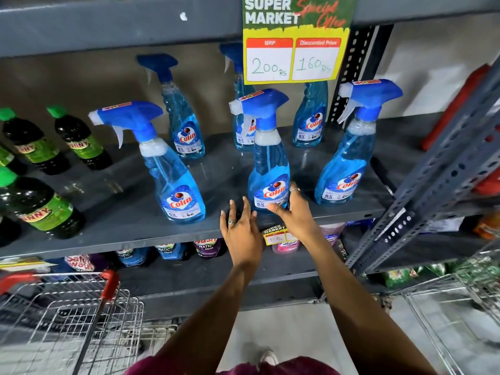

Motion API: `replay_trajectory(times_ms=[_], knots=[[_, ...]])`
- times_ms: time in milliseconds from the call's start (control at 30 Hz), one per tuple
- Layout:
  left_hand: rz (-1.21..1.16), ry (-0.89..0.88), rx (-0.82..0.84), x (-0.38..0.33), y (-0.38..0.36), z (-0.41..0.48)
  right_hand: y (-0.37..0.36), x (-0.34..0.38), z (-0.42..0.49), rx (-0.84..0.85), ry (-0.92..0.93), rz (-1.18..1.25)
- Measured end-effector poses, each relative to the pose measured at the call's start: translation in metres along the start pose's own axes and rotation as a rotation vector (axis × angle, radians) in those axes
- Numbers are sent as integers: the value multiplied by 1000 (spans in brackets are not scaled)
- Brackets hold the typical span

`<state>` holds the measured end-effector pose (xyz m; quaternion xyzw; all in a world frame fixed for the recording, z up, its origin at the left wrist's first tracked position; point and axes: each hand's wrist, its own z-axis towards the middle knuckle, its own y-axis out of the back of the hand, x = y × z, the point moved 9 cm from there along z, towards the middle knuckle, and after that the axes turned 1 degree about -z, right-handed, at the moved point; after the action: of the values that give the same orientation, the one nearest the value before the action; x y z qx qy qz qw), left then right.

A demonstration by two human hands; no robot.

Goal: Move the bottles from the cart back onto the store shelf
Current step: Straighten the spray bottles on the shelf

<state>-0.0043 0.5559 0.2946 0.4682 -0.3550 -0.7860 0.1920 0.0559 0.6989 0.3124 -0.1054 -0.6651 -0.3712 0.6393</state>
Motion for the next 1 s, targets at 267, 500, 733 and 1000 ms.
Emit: replay_trajectory(times_ms=[267,500,733,1000], knots=[[16,-16,-9,0,2,1,0,2,-1,-33,3,-6],[71,-21,5,2,-2,2,-1,6,-4,-32,-11,-29],[89,-4,32,-1,0,0,3,19,-11,-46,-26,-125],[62,-325,64,1,56,-27,1,61,-87,-357,80,-281]])
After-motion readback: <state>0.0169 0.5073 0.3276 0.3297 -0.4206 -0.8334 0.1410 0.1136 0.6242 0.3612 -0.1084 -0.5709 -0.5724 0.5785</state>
